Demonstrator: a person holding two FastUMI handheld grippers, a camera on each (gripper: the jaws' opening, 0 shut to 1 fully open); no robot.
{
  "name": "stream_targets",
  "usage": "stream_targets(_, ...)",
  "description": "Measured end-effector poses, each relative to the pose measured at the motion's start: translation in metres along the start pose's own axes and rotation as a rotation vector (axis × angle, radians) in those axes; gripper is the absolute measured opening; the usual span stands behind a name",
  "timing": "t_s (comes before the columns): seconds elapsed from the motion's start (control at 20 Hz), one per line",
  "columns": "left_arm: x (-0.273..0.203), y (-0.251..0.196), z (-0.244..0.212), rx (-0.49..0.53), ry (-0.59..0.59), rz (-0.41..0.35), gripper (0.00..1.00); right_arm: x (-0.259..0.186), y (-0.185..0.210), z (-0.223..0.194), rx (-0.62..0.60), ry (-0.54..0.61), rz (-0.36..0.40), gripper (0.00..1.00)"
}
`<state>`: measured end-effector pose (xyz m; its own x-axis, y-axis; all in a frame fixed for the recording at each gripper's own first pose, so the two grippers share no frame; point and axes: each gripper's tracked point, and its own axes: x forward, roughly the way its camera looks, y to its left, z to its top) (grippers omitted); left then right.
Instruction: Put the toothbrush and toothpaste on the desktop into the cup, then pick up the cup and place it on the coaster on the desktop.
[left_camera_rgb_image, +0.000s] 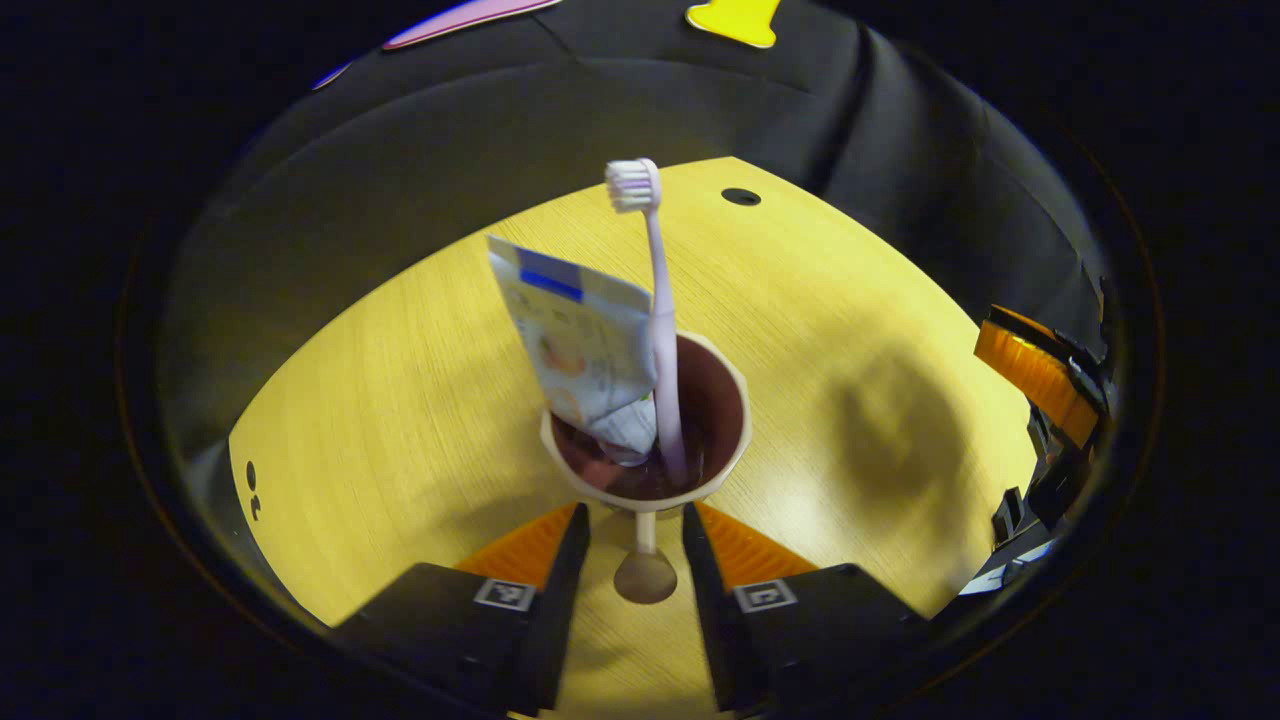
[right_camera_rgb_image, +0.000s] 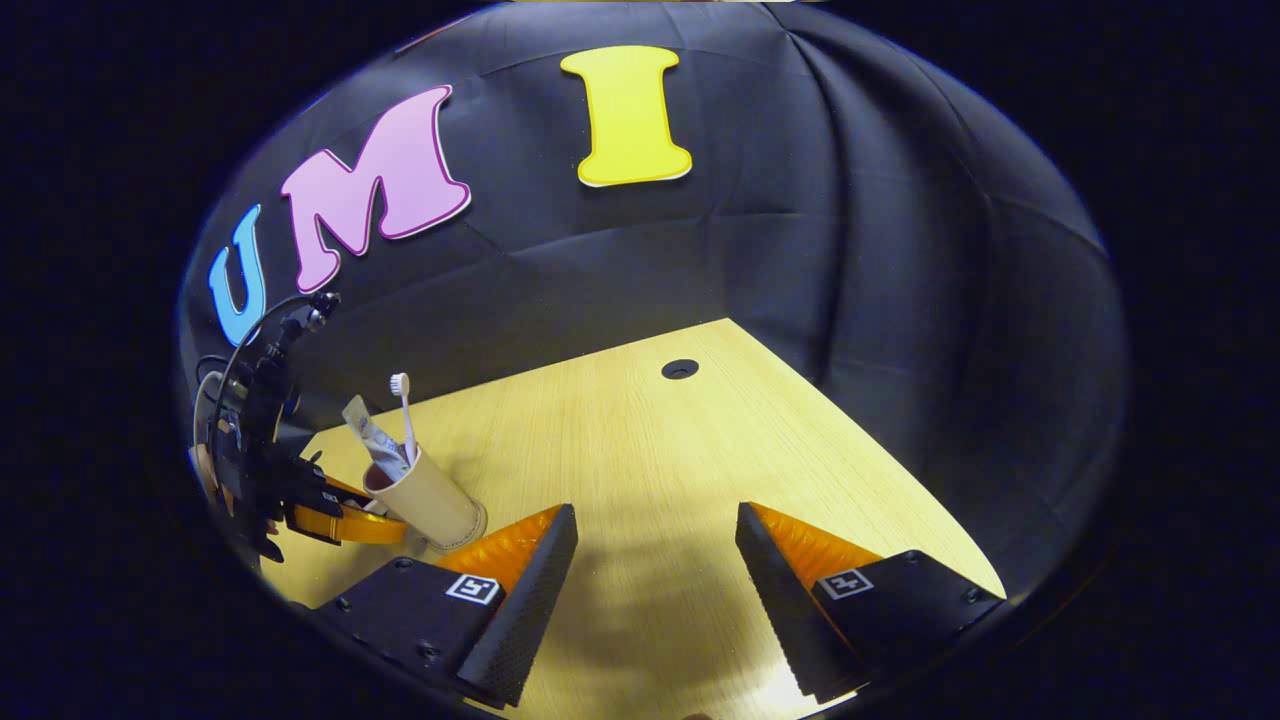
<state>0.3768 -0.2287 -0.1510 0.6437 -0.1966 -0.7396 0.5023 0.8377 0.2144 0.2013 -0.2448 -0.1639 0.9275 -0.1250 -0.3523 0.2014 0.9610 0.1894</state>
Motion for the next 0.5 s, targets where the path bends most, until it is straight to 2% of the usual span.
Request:
stream_targets(0.15,-0.022,-0.001,-0.015,-0.079,-0.061,-0.048,1.0,-0.01,0.006,0.005,-0.011,-0.012,-0.004,0.98)
stream_targets(0.3,-0.049,0.01,-0.014,-0.141,-0.201,0.001,0.99,-0.022,0.018,0.01,-0.012,-0.021,0.0,0.98)
stream_targets(0.5,-0.128,0.032,-0.026,-0.221,-0.414,0.073,0.99,-0.049,0.045,0.014,-0.034,-0.019,0.007,0.98)
